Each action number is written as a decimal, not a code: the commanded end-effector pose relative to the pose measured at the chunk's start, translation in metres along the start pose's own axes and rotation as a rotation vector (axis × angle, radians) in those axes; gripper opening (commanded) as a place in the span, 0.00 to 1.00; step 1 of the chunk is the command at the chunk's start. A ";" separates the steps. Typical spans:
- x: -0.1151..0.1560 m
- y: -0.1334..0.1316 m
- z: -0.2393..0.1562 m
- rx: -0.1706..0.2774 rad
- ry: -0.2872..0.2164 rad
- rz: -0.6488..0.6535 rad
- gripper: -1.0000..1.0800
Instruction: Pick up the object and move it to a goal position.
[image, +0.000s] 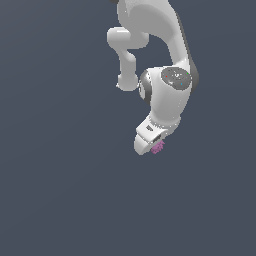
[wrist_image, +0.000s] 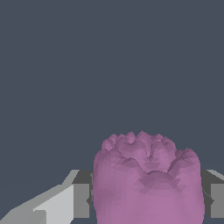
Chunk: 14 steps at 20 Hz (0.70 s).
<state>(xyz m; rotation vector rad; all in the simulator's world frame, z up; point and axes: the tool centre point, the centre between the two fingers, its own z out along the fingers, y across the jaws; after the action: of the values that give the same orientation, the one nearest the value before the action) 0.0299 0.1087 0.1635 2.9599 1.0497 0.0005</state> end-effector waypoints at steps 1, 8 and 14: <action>0.015 -0.018 -0.022 0.000 -0.001 0.001 0.00; 0.056 -0.063 -0.077 0.001 0.000 0.001 0.00; 0.080 -0.087 -0.108 0.001 0.000 0.001 0.00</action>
<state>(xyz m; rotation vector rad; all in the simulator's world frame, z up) 0.0364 0.2199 0.2648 2.9607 1.0507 0.0020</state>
